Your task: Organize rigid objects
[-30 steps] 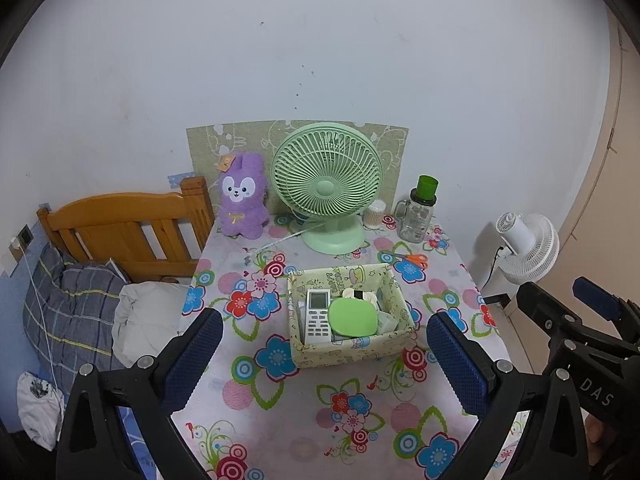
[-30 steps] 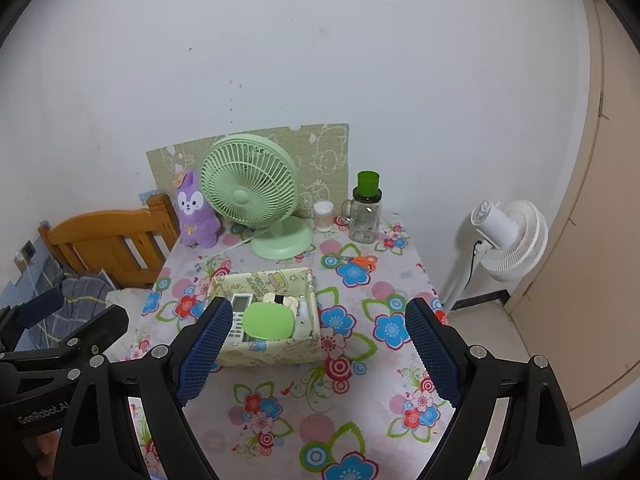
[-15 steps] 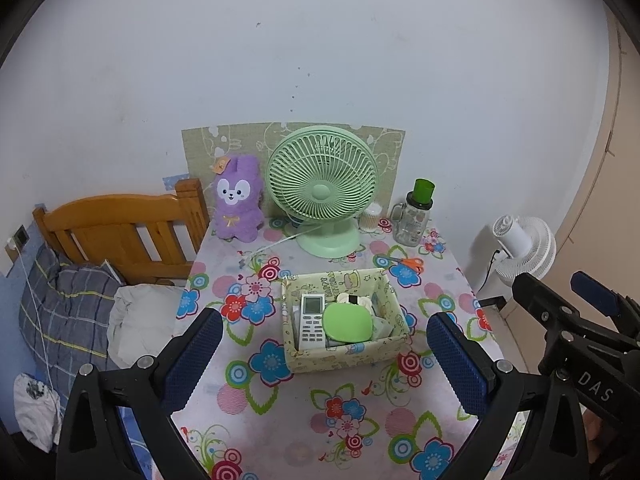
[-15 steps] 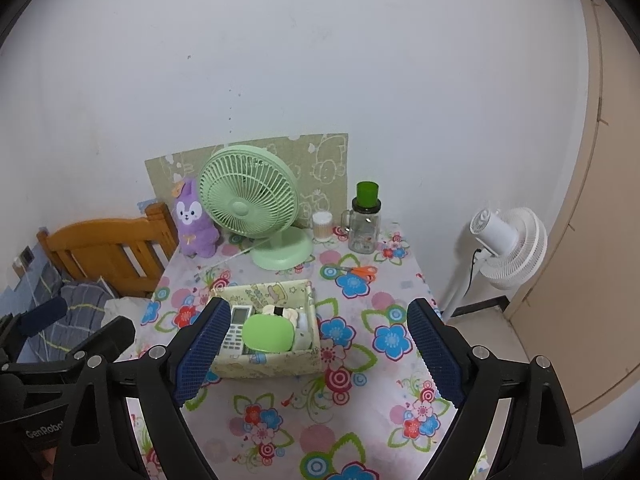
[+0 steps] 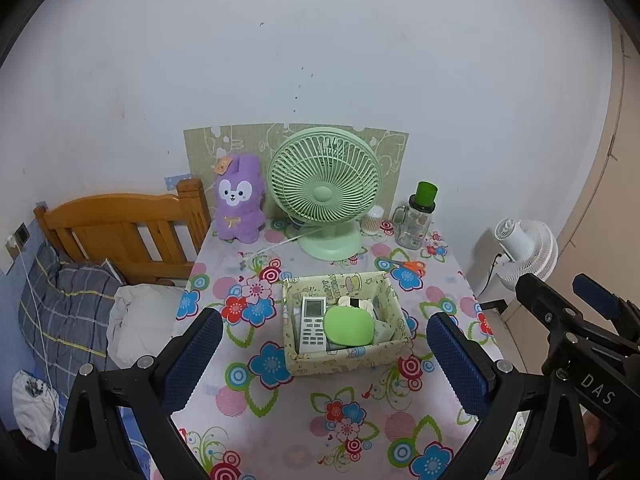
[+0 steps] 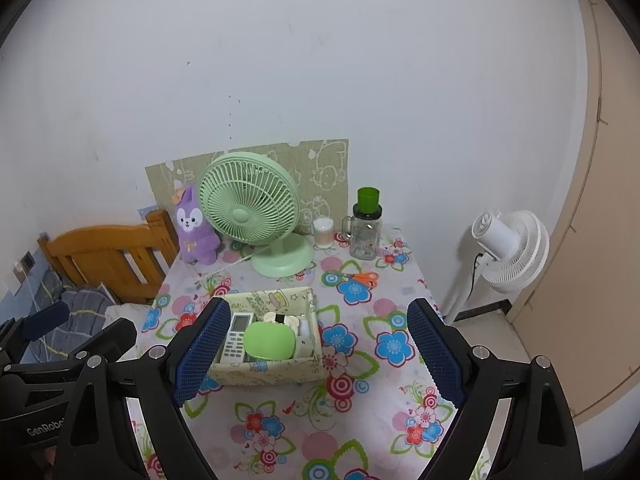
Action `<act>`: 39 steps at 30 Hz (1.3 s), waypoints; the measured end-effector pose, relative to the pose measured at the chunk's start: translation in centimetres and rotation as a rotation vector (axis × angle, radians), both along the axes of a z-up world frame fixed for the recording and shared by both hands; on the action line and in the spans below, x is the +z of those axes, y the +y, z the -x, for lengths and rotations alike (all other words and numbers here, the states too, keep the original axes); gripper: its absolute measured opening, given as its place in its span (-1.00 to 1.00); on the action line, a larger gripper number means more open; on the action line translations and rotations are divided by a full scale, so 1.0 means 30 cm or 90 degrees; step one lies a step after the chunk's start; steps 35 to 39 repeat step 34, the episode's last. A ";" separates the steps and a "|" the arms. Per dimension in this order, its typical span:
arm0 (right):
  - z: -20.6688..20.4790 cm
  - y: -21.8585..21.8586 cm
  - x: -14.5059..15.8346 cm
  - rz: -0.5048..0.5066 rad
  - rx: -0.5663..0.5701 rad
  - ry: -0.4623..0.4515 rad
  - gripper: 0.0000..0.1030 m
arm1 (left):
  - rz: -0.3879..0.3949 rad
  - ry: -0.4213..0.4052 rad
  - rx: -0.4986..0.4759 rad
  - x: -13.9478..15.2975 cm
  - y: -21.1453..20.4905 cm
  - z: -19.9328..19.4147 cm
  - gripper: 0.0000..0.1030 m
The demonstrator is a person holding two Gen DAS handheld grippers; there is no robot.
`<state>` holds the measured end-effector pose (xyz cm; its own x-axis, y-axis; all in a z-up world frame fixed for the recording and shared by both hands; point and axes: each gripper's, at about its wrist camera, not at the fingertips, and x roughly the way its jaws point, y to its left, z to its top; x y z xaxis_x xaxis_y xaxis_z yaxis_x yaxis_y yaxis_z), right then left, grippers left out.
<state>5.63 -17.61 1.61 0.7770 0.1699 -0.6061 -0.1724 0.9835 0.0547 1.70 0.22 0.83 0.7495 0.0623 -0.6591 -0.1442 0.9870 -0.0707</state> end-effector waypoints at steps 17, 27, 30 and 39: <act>0.022 0.008 0.002 -0.002 -0.002 0.002 0.78 | -0.003 -0.002 0.000 0.018 -0.005 0.025 1.00; 0.036 0.017 0.008 -0.004 -0.006 0.008 0.78 | -0.007 0.001 -0.005 0.031 0.000 0.041 1.00; 0.038 0.022 0.022 -0.008 -0.005 0.016 0.78 | -0.004 0.005 -0.008 0.048 0.008 0.044 1.00; 0.036 0.031 0.034 -0.003 -0.004 0.007 0.78 | -0.007 0.000 -0.005 0.059 0.018 0.039 1.00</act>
